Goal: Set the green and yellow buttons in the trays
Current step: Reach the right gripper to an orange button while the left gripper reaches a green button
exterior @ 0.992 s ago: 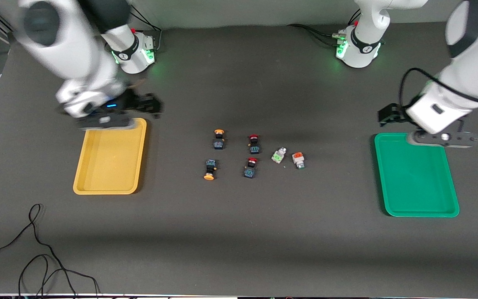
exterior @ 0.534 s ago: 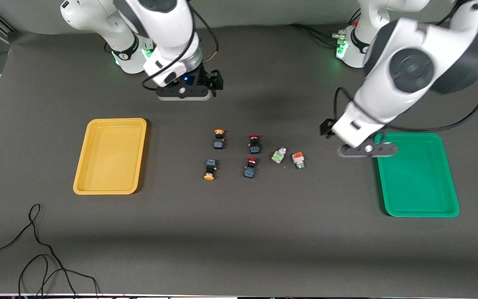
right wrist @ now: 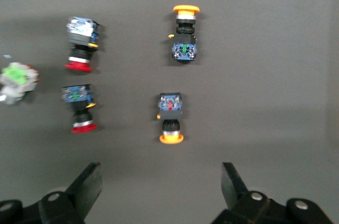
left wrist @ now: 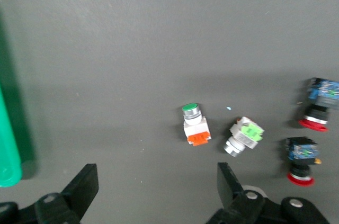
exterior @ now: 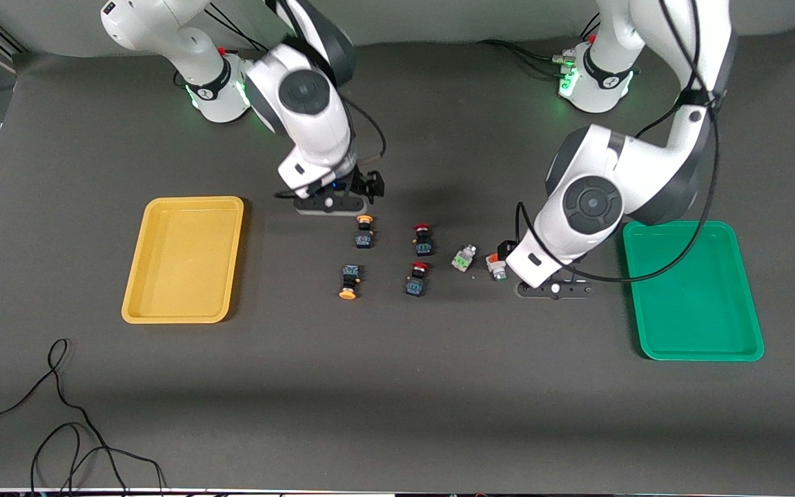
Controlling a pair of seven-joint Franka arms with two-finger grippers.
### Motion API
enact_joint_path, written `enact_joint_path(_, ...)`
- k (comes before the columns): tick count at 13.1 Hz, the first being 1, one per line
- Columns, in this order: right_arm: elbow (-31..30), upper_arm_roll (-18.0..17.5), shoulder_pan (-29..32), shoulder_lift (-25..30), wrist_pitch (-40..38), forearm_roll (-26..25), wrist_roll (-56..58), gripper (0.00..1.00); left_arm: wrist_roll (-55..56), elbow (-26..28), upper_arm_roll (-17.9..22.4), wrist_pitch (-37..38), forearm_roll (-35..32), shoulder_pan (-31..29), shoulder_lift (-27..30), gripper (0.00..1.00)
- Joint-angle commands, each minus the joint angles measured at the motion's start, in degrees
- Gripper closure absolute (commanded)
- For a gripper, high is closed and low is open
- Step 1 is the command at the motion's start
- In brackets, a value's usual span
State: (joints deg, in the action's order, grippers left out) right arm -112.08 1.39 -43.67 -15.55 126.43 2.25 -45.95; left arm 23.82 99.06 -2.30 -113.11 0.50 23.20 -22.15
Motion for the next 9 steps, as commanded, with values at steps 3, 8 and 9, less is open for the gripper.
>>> enact_joint_path(3,0.6,0.5,-0.3,-10.2,10.1,-0.2,-0.9,0.00,2.6,9.1,0.8,-11.2,0.6,1.9,-1.2,0.01)
enact_joint_path(8,0.8,1.3,-0.2,-15.4,14.8,-0.3,-0.9,0.00,7.6,9.8,0.8,-16.3,2.9,4.6,-5.3,0.01)
enact_joint_path(9,0.9,1.3,-0.1,-15.7,14.9,-0.3,-0.9,0.00,7.7,9.8,0.8,-17.4,2.9,4.8,-6.1,0.01)
